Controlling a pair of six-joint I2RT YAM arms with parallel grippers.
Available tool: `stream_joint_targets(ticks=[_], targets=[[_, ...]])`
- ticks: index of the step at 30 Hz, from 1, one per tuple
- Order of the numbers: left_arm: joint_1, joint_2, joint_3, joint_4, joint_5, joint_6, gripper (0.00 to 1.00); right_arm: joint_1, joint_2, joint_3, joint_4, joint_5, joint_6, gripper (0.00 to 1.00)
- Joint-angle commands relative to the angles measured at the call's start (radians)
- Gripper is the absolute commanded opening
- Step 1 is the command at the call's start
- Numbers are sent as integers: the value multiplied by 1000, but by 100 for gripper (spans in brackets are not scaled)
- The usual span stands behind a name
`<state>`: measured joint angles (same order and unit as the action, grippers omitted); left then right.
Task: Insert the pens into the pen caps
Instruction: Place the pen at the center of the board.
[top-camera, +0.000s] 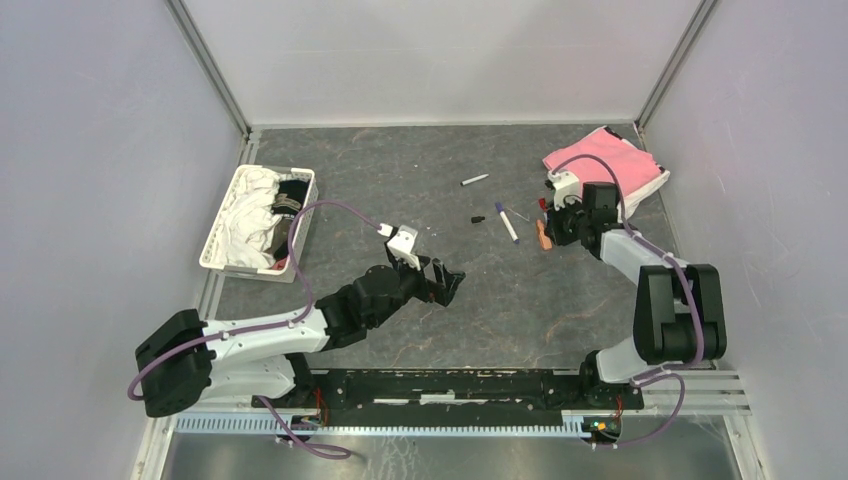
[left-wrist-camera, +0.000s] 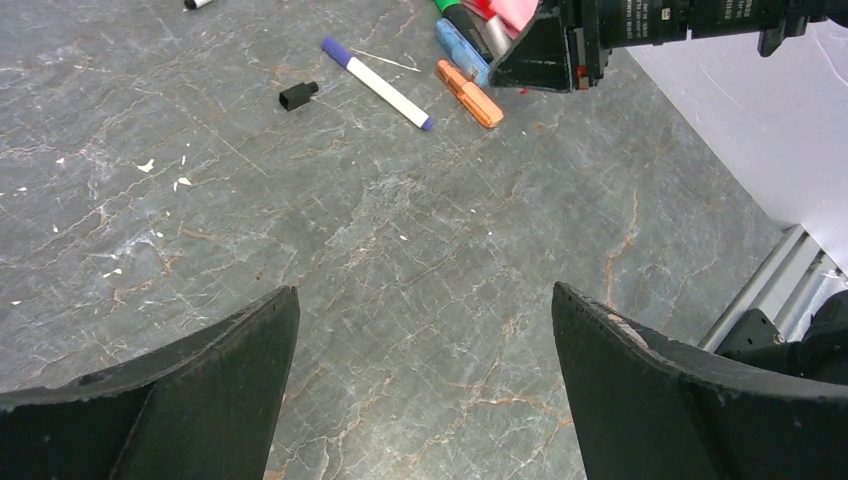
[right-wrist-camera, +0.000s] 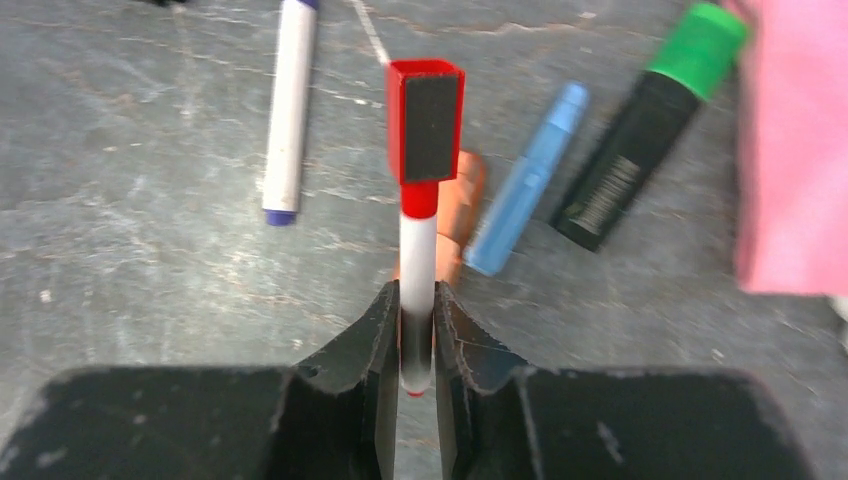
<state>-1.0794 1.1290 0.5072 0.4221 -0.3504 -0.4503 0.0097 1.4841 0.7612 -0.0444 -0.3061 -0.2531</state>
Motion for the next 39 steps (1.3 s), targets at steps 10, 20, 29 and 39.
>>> stream_joint_targets(ticks=[10,20,29,39], targets=[[2,-75,-15,-8,-99,14,99,35,210,213,-65,-102,76,28],[2,-64,-1,-5,-108,14,99,37,0,126,31,-428,-135,32],[10,-100,-30,3,-148,16,100,55,-18,221,50,-685,-382,64],[406,244,344,-230,430,93,100,72,-29,264,-74,-598,-173,64]])
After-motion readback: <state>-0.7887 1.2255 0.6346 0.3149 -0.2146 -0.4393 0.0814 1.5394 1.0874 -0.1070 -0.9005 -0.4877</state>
